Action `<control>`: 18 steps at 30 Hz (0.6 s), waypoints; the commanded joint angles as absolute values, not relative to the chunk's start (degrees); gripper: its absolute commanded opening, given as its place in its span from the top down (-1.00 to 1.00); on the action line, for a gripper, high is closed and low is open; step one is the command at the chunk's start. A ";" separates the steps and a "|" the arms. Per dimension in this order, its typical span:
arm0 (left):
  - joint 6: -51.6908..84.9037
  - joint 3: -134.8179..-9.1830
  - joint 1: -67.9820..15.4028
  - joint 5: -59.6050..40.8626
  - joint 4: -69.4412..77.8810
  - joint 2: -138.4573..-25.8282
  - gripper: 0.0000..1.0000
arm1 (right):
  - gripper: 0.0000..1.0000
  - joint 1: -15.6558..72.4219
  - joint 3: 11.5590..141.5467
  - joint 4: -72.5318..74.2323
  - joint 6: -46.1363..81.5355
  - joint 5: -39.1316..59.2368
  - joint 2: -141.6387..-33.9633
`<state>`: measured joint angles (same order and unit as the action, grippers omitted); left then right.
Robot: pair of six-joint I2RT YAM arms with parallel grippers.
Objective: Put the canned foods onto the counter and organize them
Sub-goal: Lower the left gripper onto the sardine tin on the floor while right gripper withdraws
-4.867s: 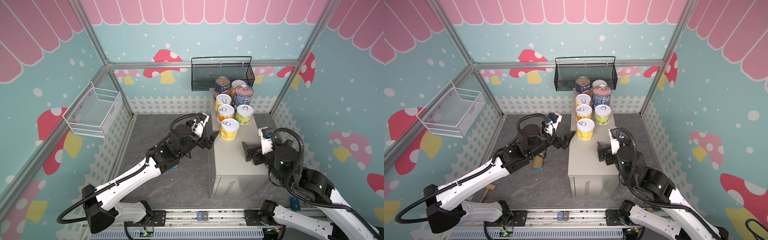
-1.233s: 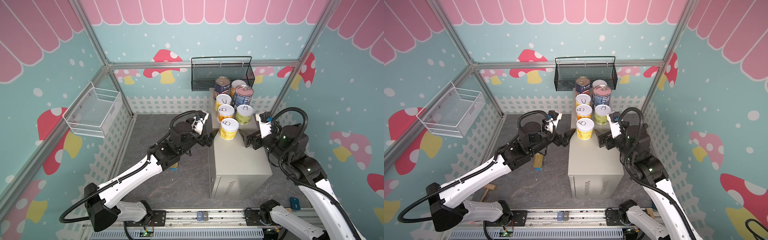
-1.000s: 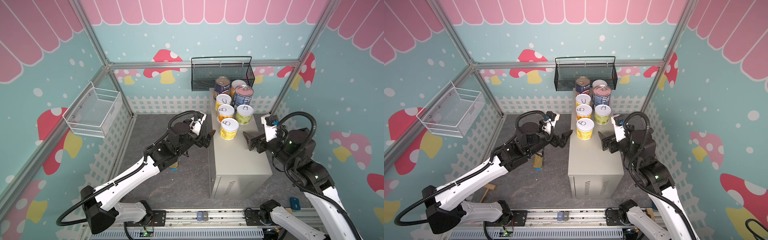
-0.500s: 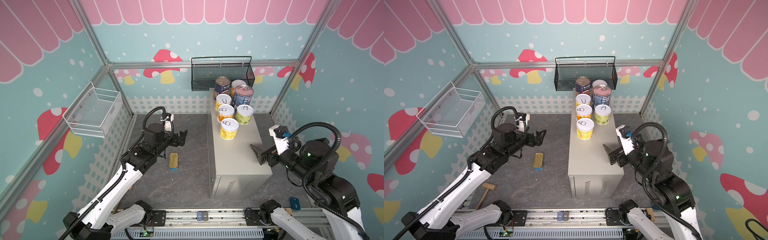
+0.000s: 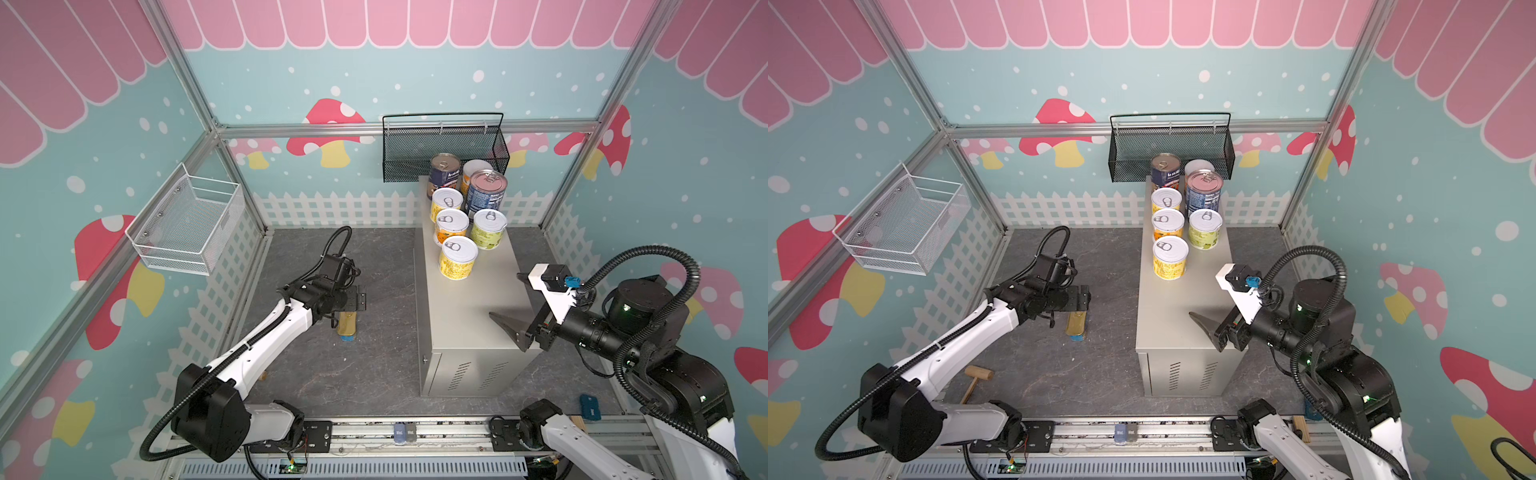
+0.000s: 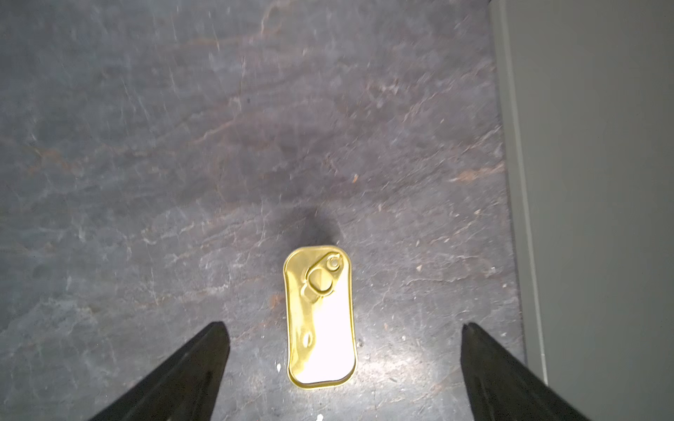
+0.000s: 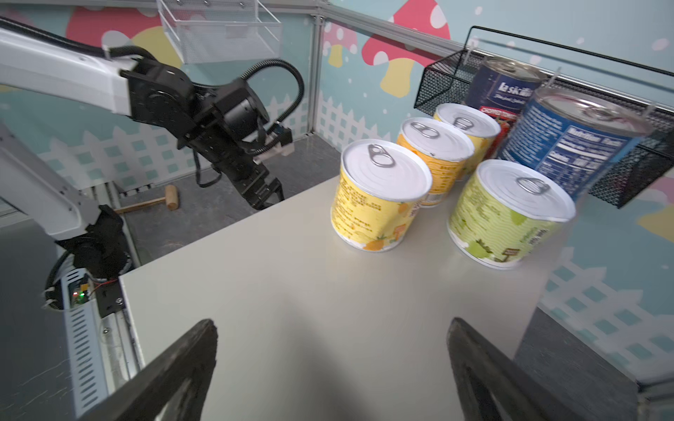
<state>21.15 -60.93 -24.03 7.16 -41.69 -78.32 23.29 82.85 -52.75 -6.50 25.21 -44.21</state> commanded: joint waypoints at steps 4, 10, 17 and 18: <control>25.46 -60.29 -23.81 9.33 -41.64 -83.56 -0.97 | -0.99 23.21 85.07 -53.70 -7.06 36.58 -48.98; 27.88 -58.81 -23.75 9.13 -39.72 -87.99 -0.96 | -0.99 23.44 85.76 -53.82 -6.73 37.85 -51.65; 29.62 -54.35 -23.77 9.48 -37.42 -87.37 -0.94 | -0.99 24.96 87.01 -53.46 -7.12 38.63 -54.14; 29.55 -53.94 -23.74 9.62 -37.24 -87.23 -0.93 | -0.99 25.76 87.01 -53.37 -7.02 38.02 -54.76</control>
